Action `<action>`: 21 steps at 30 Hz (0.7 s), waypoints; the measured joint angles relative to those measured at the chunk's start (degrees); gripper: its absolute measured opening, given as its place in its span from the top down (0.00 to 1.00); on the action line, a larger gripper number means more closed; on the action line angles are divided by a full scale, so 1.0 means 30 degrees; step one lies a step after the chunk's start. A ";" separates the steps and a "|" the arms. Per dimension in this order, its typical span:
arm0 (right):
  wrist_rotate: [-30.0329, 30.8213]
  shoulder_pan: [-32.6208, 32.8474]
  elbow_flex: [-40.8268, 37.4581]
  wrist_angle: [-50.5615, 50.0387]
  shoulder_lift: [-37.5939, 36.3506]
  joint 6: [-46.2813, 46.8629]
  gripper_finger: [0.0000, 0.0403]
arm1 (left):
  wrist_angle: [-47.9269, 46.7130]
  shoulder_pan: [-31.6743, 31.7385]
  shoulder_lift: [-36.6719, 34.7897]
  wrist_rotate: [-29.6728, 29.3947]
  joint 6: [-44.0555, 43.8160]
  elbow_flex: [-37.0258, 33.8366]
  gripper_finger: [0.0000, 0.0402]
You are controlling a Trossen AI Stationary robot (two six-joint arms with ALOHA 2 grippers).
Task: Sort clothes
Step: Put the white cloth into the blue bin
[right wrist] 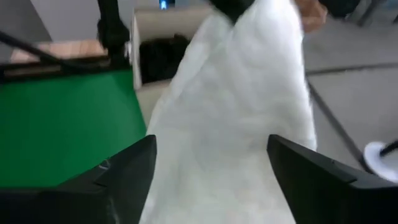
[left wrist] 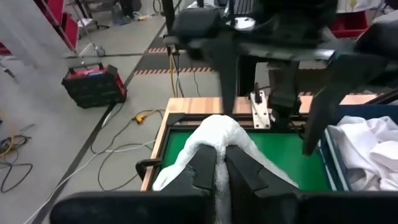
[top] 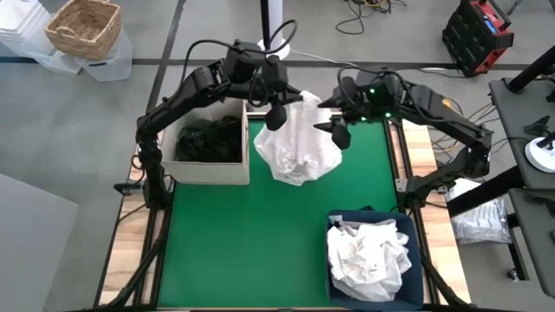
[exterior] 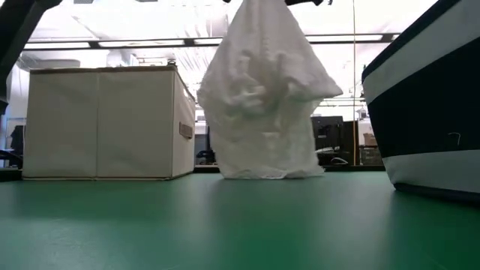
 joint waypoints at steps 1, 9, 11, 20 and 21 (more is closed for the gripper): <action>0.0009 0.0000 -0.0300 0.0726 0.0004 0.0014 0.25 | -0.0012 -0.0039 -0.0044 0.0001 0.0014 0.0000 1.00; 0.0011 0.0000 -0.2676 0.6363 -0.0003 0.0033 0.11 | 0.0746 -0.0860 -0.0149 0.0265 0.0060 0.0000 1.00; 0.0009 0.0000 -0.3298 0.7566 0.0081 0.0226 0.10 | 0.1257 -0.1067 -0.0149 0.0385 -0.0033 0.0000 1.00; -0.0086 0.0251 -0.3748 1.0022 0.1501 0.0394 0.10 | 0.3139 -0.1360 -0.0161 0.0541 -0.0825 0.0000 1.00; -0.0079 0.0312 -0.3741 1.0338 0.1594 0.0249 0.10 | 0.3221 -0.1353 -0.0216 0.0512 -0.0875 0.0000 1.00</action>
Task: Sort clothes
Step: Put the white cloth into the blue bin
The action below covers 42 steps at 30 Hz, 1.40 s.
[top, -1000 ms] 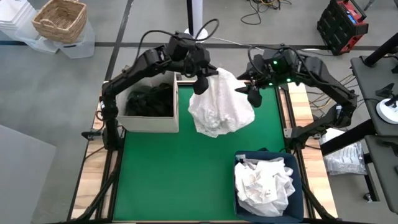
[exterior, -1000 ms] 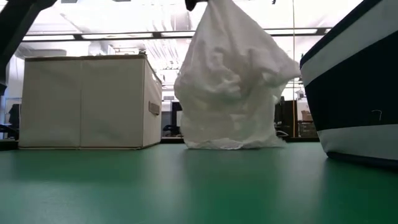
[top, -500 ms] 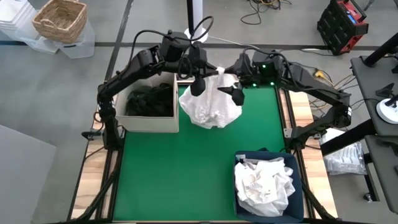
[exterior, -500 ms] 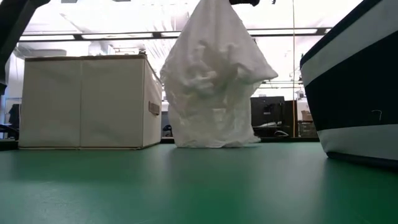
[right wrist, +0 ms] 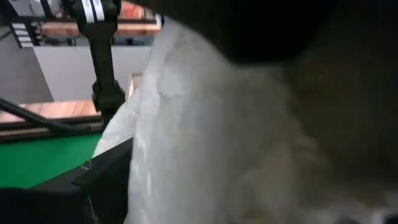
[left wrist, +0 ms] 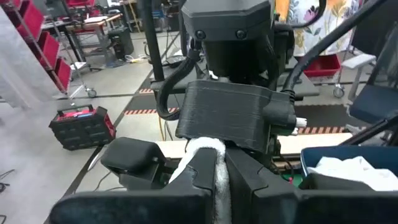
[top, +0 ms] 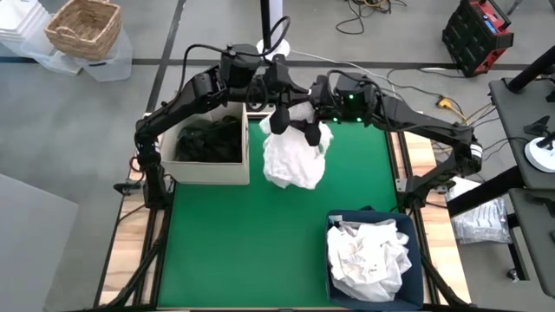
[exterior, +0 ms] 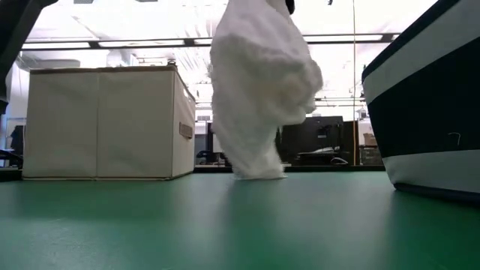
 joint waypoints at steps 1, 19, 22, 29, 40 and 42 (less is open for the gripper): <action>0.0000 0.0075 0.0000 0.0320 0.0079 -0.0140 0.10 | 0.0030 -0.0001 -0.0048 -0.0072 -0.0085 0.0000 1.00; -0.0058 0.0227 0.0290 0.0526 -0.0371 0.0207 0.92 | -0.2167 0.0299 -0.1556 -0.4324 -0.1443 0.0015 0.73; -0.0056 0.0227 0.1429 -0.0362 -0.0621 0.0675 0.92 | -0.3195 0.0385 -0.1878 -0.5947 -0.0977 0.0036 0.65; 0.0091 0.0231 0.6226 -0.5630 -0.0369 0.0750 0.92 | -0.3759 0.0440 -0.2179 -0.6539 -0.0080 0.0036 0.56; -0.3526 0.0257 1.4468 -0.9101 -0.0271 0.9030 0.92 | -0.4908 0.0620 -0.2390 -1.0060 0.0672 0.0022 0.55; -0.5650 0.0264 1.4465 -0.8213 -0.0580 1.1037 0.92 | -0.4693 0.0686 -0.2426 -1.0055 0.0678 0.0022 0.55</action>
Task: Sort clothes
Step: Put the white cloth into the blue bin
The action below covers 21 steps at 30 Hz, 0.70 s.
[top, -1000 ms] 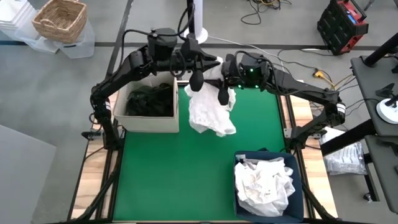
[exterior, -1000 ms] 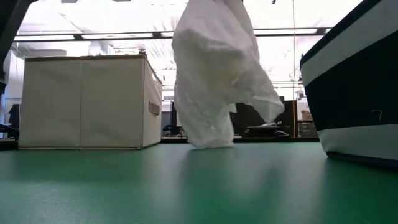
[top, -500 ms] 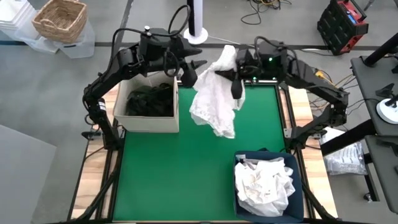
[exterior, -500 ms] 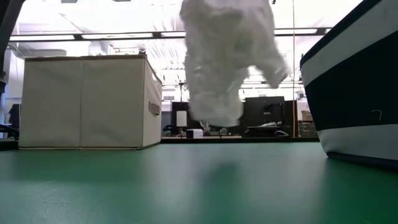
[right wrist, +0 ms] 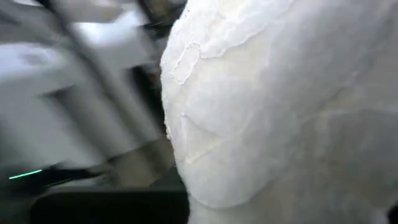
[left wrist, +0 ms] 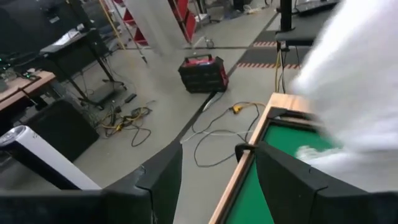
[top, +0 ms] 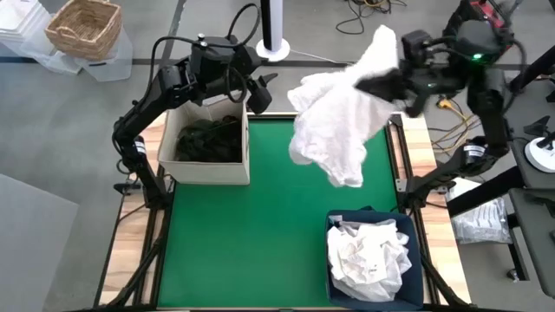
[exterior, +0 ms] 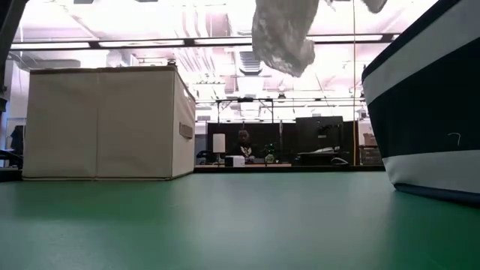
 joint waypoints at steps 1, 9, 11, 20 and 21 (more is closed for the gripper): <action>-0.1249 0.0000 -0.0090 0.0248 -0.0231 0.1009 0.92 | 0.0145 0.0052 -0.0026 0.0006 0.0000 0.0000 0.55; -0.7519 0.1386 -0.0105 -0.3039 -0.0529 0.3954 0.92 | 0.0972 0.0232 -0.0028 0.0019 0.0139 0.0000 0.55; -0.8065 0.2072 -0.0105 -0.4031 -0.0529 0.5198 0.90 | 0.0965 0.0219 -0.0028 0.0022 0.0139 0.0000 0.55; -0.7595 0.5367 -0.0091 -0.8828 -0.0449 0.6796 0.93 | 0.1102 -0.0301 -0.0213 0.0029 -0.2037 -0.0015 0.55; -0.7321 0.5677 -0.0091 -0.9320 -0.0442 0.6647 0.93 | 0.1140 -0.0569 -0.0306 0.0031 -0.2268 -0.0015 0.55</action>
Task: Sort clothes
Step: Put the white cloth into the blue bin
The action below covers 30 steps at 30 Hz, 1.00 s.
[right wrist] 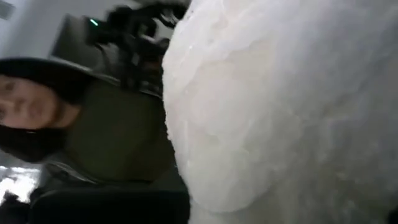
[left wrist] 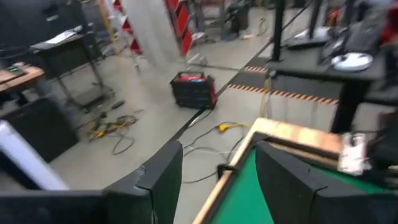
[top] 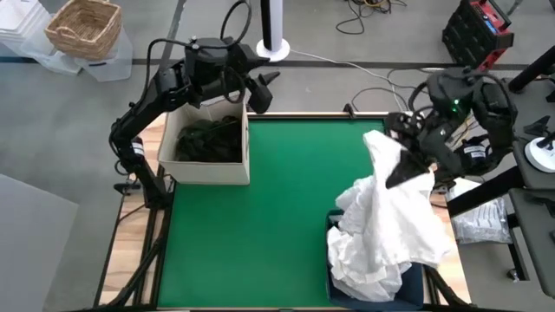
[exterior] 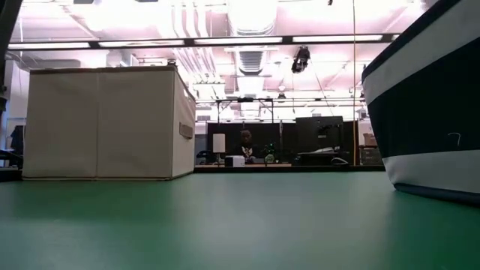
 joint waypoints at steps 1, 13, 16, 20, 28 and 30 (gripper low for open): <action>0.0268 0.0314 0.0000 -0.0414 0.0000 -0.0355 0.93 | 0.0094 -0.0278 -0.0117 0.0006 -0.0181 0.0000 0.55; 0.6972 0.4736 -0.0274 -0.4754 -0.0527 -0.7117 0.93 | 0.3823 -0.4885 -0.0539 -0.1008 -0.3240 0.0000 0.61; 0.9018 0.5997 -0.0291 -0.4561 -0.0558 -0.7958 0.93 | 0.3802 -0.6013 -0.0539 -0.2580 -0.4033 0.0000 0.61; 1.1956 0.7336 -0.0427 -0.4960 -0.0597 -0.8505 0.93 | 0.3802 -0.7558 -0.0563 -0.4264 -0.4297 0.0000 0.61; 1.4559 0.8607 -0.0849 -0.1408 0.0145 -0.8279 0.93 | 0.3757 -0.9589 -0.0808 -0.7026 -0.2874 0.0000 0.61; 1.4573 0.8837 -0.1046 -0.0207 0.0439 -0.8279 0.93 | 0.3728 -0.9764 -0.0956 -0.7064 -0.2795 0.0000 0.61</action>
